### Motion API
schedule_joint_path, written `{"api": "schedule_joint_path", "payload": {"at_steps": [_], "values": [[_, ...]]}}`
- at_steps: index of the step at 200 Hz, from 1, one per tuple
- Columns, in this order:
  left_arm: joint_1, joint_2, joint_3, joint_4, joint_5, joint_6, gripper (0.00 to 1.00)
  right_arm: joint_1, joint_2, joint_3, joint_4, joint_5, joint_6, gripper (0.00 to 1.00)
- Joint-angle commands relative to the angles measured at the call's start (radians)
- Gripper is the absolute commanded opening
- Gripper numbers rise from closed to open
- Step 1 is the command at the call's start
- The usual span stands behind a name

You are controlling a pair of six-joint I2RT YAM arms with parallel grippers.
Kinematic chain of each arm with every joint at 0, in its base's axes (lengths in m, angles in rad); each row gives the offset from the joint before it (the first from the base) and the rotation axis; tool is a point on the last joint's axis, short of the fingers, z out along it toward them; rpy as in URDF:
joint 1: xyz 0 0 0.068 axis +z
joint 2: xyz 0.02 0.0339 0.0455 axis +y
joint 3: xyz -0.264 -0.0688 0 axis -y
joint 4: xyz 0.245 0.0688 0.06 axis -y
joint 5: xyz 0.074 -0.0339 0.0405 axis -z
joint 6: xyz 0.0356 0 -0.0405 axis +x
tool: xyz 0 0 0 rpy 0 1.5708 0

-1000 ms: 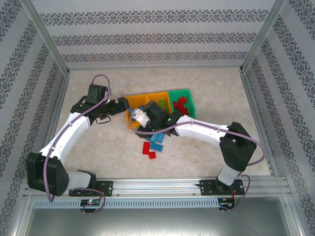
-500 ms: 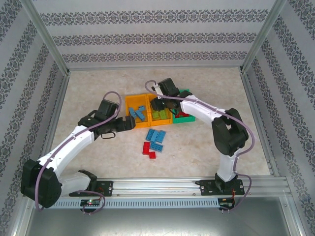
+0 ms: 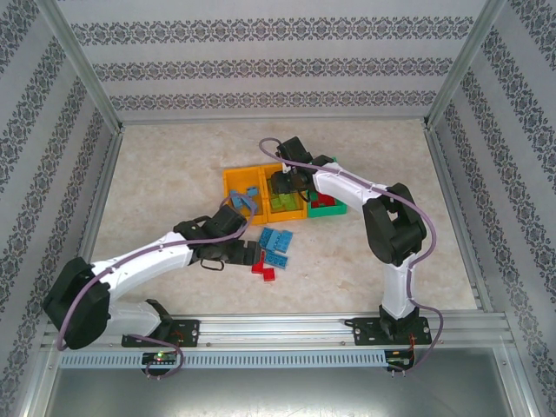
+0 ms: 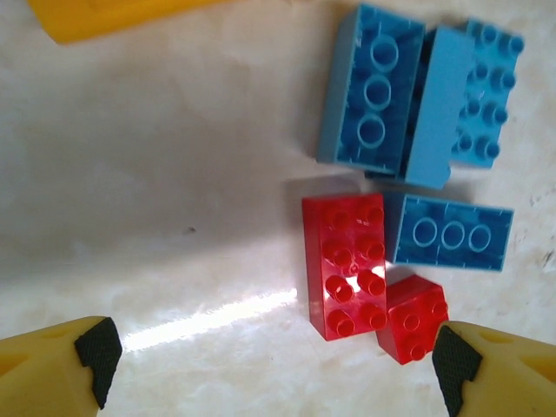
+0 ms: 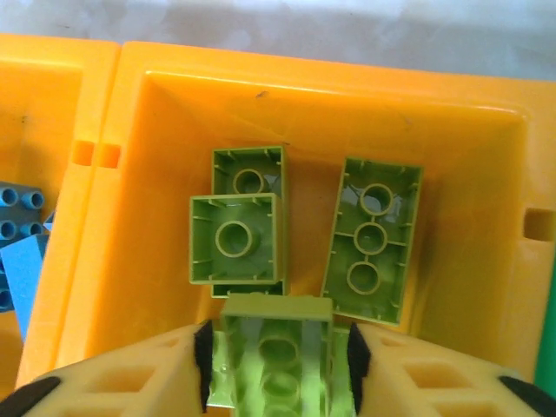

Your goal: Sort the legos into containers by color

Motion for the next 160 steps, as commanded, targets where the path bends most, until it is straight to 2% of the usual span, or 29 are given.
{"api": "schedule_joint_path", "payload": {"at_steps": [1, 17, 60, 108, 160], "values": [[-0.031, 0.037, 0.028, 0.027, -0.008, -0.022, 0.89, -0.008, -0.037, -0.005, -0.028, 0.037, 0.023, 0.53], [-0.049, 0.059, 0.026, 0.037, -0.001, -0.025, 0.87, -0.008, -0.069, -0.028, -0.016, 0.026, 0.03, 0.59], [-0.097, 0.118, 0.039, 0.044, 0.002, -0.028, 0.88, -0.008, -0.14, -0.058, -0.009, 0.005, 0.049, 0.64], [-0.107, 0.169, 0.059, 0.059, -0.009, -0.045, 0.87, -0.008, -0.212, -0.083, 0.002, -0.015, 0.076, 0.68], [-0.107, 0.23, 0.066, 0.077, -0.019, -0.07, 0.77, -0.046, -0.314, -0.197, -0.002, 0.043, 0.074, 0.71]]}}
